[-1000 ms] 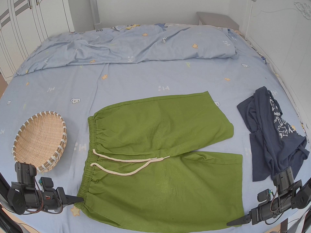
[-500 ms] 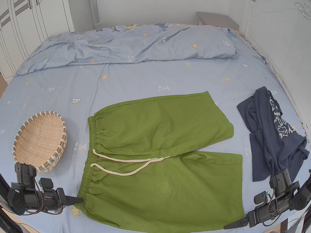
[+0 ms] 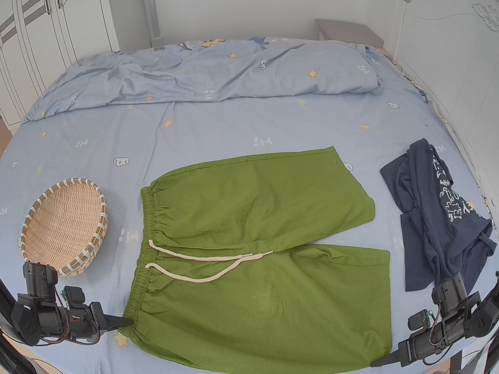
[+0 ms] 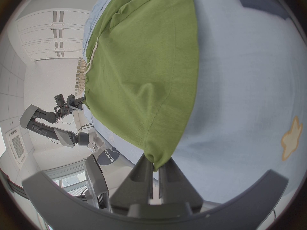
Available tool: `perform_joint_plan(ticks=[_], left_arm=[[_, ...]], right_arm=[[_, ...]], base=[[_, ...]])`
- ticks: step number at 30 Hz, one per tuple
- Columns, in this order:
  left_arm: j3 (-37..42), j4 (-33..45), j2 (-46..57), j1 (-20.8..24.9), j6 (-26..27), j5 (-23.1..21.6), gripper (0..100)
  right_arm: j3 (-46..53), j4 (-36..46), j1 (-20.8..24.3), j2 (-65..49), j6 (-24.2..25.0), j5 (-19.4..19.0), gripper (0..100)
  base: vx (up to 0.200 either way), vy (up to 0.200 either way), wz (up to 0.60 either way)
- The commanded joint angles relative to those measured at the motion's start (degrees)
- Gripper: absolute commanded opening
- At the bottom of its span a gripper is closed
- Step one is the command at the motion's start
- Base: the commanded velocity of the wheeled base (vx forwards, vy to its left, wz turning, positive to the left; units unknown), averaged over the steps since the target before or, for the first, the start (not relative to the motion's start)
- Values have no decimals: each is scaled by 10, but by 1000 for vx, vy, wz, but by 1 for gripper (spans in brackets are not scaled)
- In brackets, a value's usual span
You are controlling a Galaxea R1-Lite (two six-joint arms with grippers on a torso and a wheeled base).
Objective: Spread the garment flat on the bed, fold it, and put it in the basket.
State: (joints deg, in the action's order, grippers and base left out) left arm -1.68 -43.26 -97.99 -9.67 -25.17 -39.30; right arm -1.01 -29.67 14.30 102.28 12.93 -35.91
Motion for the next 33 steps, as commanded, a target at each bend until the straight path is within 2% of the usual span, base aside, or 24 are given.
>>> perform_joint_plan(ticks=[1, 5, 10, 15, 19, 20, 21, 22, 24, 25, 29, 33], left_arm=[[6, 0, 3, -12, 0, 0, 0], [15, 10, 15, -19, 6, -2, 0], [15, 64, 46, -19, 34, -3, 0], [8, 71, 54, -9, 30, -6, 0], [1, 76, 74, -8, 21, -7, 0], [-15, 94, 104, 6, -4, -7, 0], [-15, 94, 104, 6, -4, -7, 0], [-51, 133, 136, 26, -44, -6, 0], [-90, 177, 155, 39, -71, -4, 0], [-129, 227, 171, 47, -86, -4, 0], [-218, 335, 194, 54, -90, -7, 0], [-285, 371, 192, 51, -93, -7, 0]], right_arm=[[10, 22, -13, -7, -2, 1, 0], [10, 43, -22, -23, -3, 11, 0], [10, 75, -22, -55, -5, 30, 0], [0, 66, -23, -66, -5, 30, 0], [-30, 74, -36, -120, 3, 30, 0], [-60, 104, -41, -161, 22, 31, 0], [-60, 104, -41, -161, 22, 31, 0], [-110, 159, -41, -192, 31, 34, 0], [-156, 212, -43, -210, 31, 35, 0], [-207, 268, -45, -225, 29, 34, 0], [-340, 378, -45, -241, 28, 34, 0], [-443, 422, -47, -232, 28, 34, 0]], base=[[0, 0, 0], [0, 0, 0], [0, 0, 0], [0, 0, 0], [0, 0, 0], [0, 0, 0], [0, 0, 0], [0, 0, 0], [0, 0, 0], [0, 0, 0], [0, 0, 0], [0, 0, 0]])
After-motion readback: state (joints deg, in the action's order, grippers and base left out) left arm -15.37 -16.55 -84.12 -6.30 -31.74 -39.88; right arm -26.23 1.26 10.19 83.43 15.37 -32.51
